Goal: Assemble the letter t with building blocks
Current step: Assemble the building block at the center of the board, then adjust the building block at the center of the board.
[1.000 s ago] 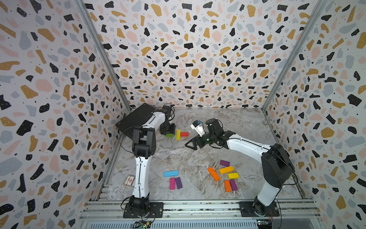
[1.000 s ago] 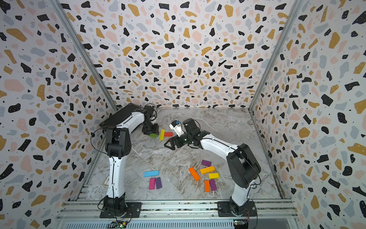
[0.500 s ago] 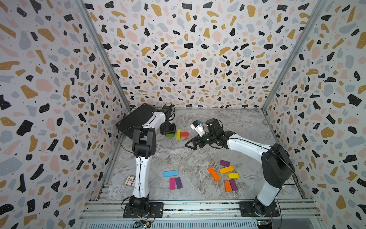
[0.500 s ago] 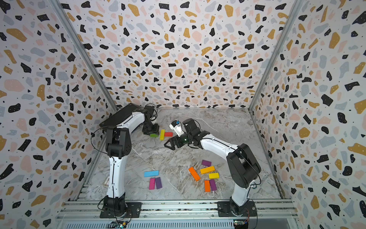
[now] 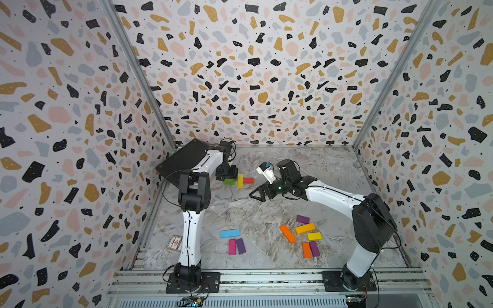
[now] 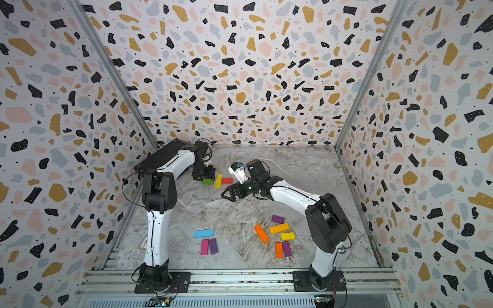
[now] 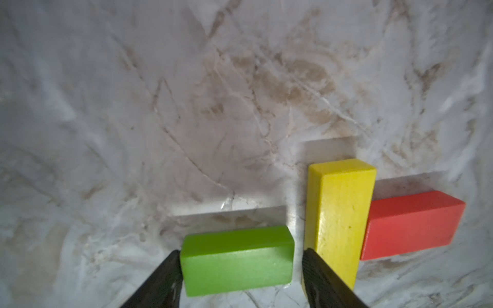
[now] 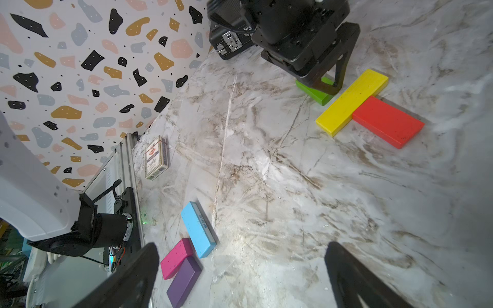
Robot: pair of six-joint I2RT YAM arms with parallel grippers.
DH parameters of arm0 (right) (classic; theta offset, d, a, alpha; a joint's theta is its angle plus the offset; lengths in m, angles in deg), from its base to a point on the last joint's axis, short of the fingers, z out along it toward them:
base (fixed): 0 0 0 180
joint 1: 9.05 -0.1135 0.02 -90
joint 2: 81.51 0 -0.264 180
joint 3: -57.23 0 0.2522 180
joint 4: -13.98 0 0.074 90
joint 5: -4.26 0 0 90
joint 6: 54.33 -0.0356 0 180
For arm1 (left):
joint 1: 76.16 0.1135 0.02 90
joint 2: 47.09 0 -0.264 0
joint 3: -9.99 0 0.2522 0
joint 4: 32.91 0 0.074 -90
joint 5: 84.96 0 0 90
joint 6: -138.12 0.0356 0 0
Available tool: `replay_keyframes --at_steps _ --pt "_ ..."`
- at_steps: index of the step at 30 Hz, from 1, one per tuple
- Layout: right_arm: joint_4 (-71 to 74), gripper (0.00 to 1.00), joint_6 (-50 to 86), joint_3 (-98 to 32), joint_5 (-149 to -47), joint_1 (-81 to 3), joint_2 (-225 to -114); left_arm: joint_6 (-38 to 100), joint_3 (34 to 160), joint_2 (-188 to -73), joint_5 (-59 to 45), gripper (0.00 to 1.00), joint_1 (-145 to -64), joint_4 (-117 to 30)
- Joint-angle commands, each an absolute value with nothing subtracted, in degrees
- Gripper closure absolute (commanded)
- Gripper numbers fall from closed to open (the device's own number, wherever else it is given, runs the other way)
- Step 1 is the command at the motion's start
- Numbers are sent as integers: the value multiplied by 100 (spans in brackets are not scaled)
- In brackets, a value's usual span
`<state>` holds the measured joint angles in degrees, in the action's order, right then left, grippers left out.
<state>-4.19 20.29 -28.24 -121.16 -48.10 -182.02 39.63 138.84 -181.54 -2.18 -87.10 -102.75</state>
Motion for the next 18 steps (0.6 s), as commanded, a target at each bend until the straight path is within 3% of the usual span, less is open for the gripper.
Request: replay_keyframes --at_steps 1,5,7,12,18 --pt "-471 0 2058 -2905 -12215 -4791 -18163 3986 13901 -17550 -324 31 -8719 -10304" --pt "-422 0 2016 -2891 -12261 -4795 -18180 3993 13731 -17203 -213 36 -8650 -10345" --pt "-418 0 2006 -2878 -12266 -4792 -18171 4008 13529 -17104 -146 47 -8573 -10333" --pt "-354 0 1957 -2852 -12308 -4791 -18171 4085 12988 -16963 -87 62 -8323 -10141" --pt "15 0 1737 -2773 -12450 -4798 -18254 4169 12514 -16974 -73 67 -8165 -9799"
